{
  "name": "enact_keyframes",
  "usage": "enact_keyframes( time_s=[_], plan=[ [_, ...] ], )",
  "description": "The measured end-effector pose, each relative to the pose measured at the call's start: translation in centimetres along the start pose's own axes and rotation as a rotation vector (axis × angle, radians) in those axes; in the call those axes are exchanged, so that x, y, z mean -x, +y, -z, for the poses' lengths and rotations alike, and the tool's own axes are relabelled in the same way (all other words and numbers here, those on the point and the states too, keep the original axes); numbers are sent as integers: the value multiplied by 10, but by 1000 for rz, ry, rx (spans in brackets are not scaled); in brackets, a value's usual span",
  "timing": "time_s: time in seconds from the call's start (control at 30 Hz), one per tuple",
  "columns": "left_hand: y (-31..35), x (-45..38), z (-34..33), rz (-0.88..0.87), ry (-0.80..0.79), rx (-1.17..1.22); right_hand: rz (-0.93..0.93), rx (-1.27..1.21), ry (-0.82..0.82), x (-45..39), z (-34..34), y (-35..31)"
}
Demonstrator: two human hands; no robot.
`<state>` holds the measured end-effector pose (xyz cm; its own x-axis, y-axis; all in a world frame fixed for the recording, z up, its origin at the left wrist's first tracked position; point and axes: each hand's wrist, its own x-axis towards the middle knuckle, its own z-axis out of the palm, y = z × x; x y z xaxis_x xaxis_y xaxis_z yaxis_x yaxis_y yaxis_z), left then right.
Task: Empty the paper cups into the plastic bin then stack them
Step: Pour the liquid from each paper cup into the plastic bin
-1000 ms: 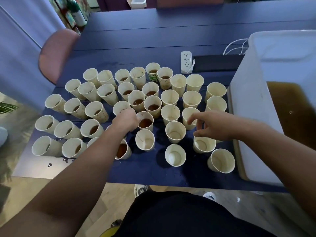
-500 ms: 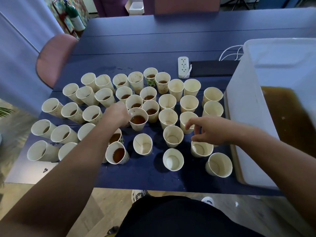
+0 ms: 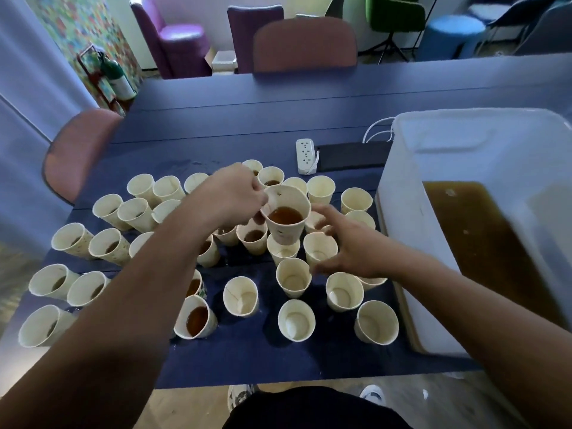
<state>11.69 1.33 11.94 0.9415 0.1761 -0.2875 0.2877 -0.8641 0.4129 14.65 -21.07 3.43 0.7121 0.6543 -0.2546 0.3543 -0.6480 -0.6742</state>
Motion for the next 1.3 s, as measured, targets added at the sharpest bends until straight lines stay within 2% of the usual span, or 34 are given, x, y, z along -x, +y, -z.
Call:
enact_keyframes(
  time_s=[0.23,0.4,0.53,0.63,0.73,0.9,1.1,1.3],
  plan=[
    [71,0,11,-173,-95,143,88,-420,327,11,27,-9],
    [107,-3,9,-314,-110,206,63,-451,555,30,42,-1],
    [130,-7,-1,-374,-132,391,80,-542,631,61,65,7],
    [143,-17,-17,-387,-90,467,41,-507,661,87,84,19],
    [151,-25,-39,-441,-33,398,-63,-335,677,110,101,34],
    [167,-24,-75,-516,-109,262,-234,-117,639,138,121,66],
    [173,-30,-105,-575,-72,130,-404,26,574,152,124,101],
    [173,-36,-113,-582,-177,161,-530,88,536,154,120,125]
  ],
)
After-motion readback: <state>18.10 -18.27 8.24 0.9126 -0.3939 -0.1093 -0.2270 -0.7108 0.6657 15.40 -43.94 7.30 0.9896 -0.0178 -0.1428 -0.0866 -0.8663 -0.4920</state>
